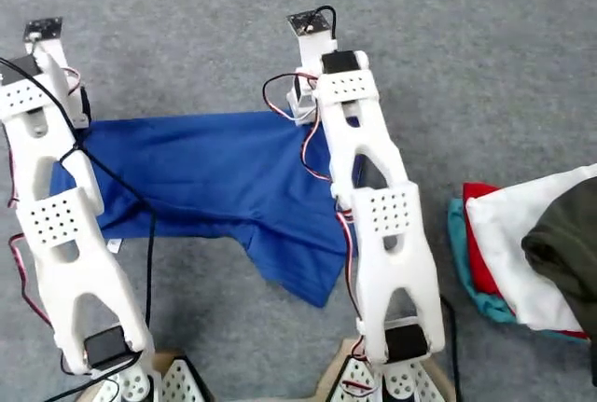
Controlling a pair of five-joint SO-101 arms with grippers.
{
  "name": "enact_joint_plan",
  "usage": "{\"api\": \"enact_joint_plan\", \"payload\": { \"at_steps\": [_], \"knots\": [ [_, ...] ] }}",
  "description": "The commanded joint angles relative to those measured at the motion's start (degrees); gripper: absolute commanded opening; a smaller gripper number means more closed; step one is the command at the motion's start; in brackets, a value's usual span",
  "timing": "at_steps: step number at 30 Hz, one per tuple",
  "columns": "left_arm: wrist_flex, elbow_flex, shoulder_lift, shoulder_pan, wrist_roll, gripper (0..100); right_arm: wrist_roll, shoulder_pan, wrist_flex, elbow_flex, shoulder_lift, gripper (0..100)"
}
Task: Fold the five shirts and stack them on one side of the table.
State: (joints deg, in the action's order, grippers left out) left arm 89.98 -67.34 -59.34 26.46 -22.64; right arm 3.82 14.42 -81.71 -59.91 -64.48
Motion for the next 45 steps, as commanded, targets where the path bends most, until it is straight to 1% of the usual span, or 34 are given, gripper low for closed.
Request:
{"api": "enact_joint_plan", "payload": {
  "at_steps": [1, 2, 4, 5, 7, 10, 13, 16, 18, 22, 26, 31, 33, 36, 41, 45],
  "knots": [
    [5.36, -7.30, 0.84, 0.00, -4.40, 2, 0.00, -2.42, -9.23, -12.97, -2.33, 7.2],
    [7.03, -8.44, 1.01, -0.26, -5.45, 2, -0.35, -1.89, -12.84, -16.84, -2.33, 7.2],
    [10.29, -10.37, 1.10, -0.97, -7.38, 2, -3.60, -0.75, -19.69, -25.10, -2.24, 7.2],
    [11.08, -10.46, 1.19, -1.23, -7.82, 2, -5.19, 0.04, -21.10, -28.62, -2.24, 7.2],
    [11.08, -10.20, 1.54, -1.23, -7.47, 2, -6.95, 0.48, -20.84, -33.10, -1.54, 7.5],
    [10.99, -7.30, 4.70, -0.62, -7.91, 2, -7.38, 2.15, -20.84, -32.75, 2.51, 7.7],
    [11.08, 2.02, 10.59, -0.35, -9.05, 2, -8.18, 4.00, -20.84, -26.15, 9.10, 9.8],
    [11.08, 16.88, 20.26, -0.18, -9.93, 2, -8.18, 5.67, -20.84, -14.81, 18.77, 17.3],
    [10.99, 28.40, 28.18, -0.18, -9.93, 2, -8.35, 7.25, -20.75, -4.88, 25.98, 20.6],
    [10.55, 49.23, 44.70, -1.14, -10.02, 2, -8.44, 11.56, -20.66, 16.92, 39.16, 19.8],
    [5.10, 66.90, 59.30, -0.97, -11.34, 2, -8.00, 14.64, -18.37, 35.21, 45.14, 19.4],
    [-2.02, 86.15, 72.40, -1.05, -11.34, 2, -7.91, 14.81, -8.79, 49.54, 45.23, 19.5],
    [-2.81, 91.34, 75.74, -0.97, -11.34, 2, -7.91, 14.81, -6.51, 52.35, 44.35, 19.5],
    [-3.08, 96.00, 79.25, 0.00, -11.25, 2, -5.71, 14.81, -6.42, 52.62, 42.42, 19.5],
    [-3.08, 97.58, 81.01, 3.25, -11.25, 2, -3.87, 16.13, -6.59, 52.79, 40.48, 19.5],
    [-2.81, 97.67, 81.01, 5.89, -11.25, 2, -3.87, 19.56, -7.38, 52.70, 40.40, 19.5]
  ]
}}
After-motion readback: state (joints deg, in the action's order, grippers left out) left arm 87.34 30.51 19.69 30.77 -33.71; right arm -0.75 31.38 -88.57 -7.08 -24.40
